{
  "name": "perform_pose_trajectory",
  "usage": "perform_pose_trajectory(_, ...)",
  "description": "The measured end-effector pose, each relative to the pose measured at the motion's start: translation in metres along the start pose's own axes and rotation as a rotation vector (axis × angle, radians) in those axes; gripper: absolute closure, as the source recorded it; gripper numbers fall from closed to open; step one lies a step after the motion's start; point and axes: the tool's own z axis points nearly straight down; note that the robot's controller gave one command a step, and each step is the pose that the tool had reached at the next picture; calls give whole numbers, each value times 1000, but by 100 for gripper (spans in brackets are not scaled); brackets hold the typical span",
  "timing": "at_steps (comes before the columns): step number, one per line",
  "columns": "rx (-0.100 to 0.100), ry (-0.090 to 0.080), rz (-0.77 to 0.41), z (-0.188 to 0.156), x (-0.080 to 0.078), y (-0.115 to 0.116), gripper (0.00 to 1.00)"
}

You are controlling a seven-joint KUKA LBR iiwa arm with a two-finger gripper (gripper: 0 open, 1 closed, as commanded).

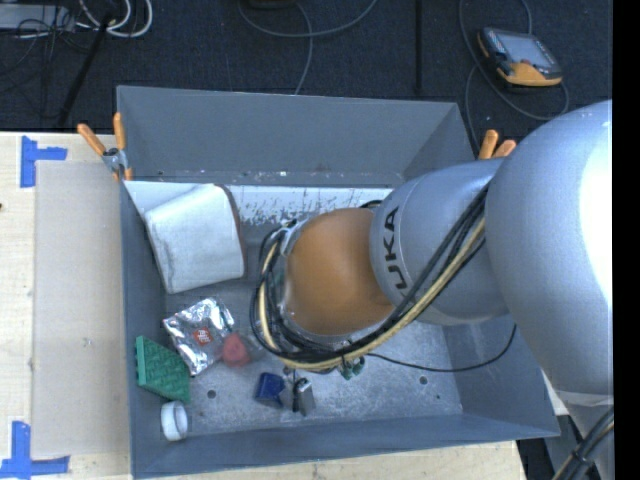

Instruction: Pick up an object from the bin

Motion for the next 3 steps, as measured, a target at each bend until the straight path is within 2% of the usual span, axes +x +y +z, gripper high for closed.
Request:
perform_pose_trajectory(1,-6,10,63,3,12,-13,0)
perform_pose_trajectory(2,-5,8,130,2,1,29,0)
perform_pose_trajectory(3,-6,16,271,6,10,4,0)
